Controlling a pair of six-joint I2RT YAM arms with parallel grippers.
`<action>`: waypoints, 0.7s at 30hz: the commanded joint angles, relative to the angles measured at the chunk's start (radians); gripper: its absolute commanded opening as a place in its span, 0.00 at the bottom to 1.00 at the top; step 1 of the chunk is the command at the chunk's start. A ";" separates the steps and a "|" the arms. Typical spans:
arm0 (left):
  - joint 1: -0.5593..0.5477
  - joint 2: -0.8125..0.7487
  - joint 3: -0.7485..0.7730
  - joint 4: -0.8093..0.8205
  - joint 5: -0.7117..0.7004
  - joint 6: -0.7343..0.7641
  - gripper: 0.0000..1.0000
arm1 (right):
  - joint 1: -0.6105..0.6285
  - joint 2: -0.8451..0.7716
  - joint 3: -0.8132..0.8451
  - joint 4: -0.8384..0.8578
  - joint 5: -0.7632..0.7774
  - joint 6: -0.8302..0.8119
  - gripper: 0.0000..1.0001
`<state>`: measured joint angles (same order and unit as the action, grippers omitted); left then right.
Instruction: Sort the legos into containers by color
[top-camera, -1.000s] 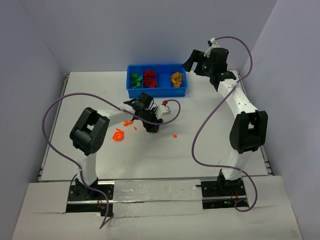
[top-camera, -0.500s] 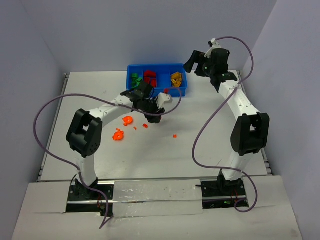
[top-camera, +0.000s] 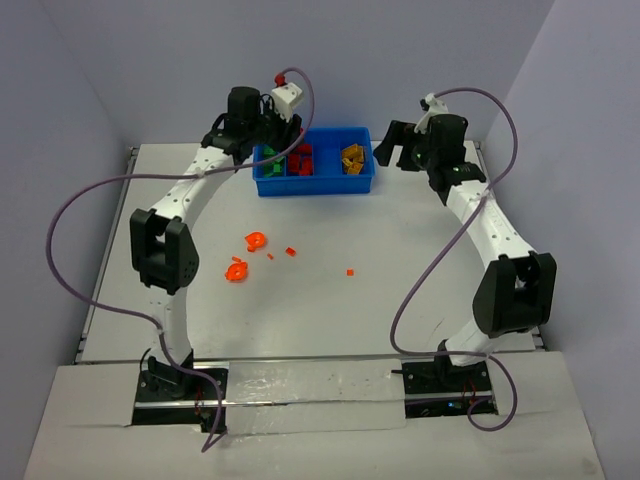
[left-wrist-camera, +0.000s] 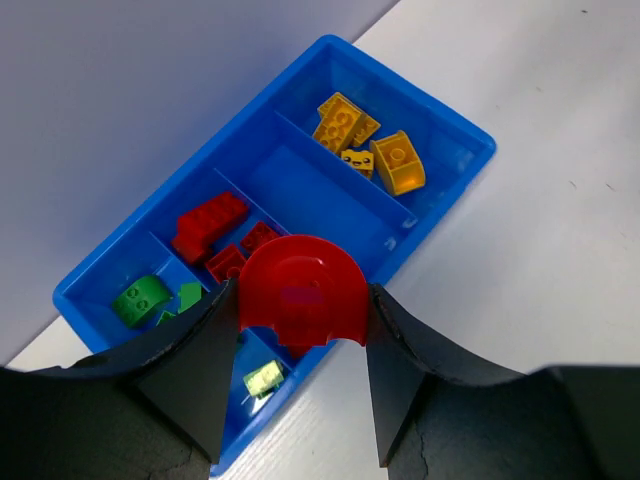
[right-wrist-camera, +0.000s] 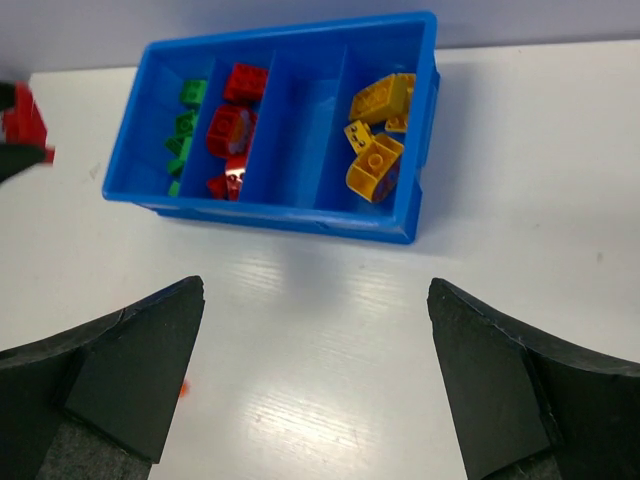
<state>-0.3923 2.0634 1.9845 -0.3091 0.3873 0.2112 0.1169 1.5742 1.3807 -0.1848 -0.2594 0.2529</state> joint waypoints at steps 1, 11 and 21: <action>-0.010 0.099 0.089 0.134 -0.030 -0.088 0.24 | -0.006 -0.086 -0.053 0.004 0.049 -0.066 1.00; 0.000 0.262 0.172 0.229 -0.101 -0.097 0.24 | -0.006 -0.155 -0.161 -0.017 0.043 -0.145 1.00; 0.005 0.341 0.189 0.233 -0.132 -0.067 0.28 | -0.006 -0.194 -0.208 -0.042 0.030 -0.190 1.00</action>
<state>-0.3896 2.3896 2.1185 -0.1386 0.2773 0.1372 0.1169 1.4248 1.1760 -0.2320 -0.2259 0.0968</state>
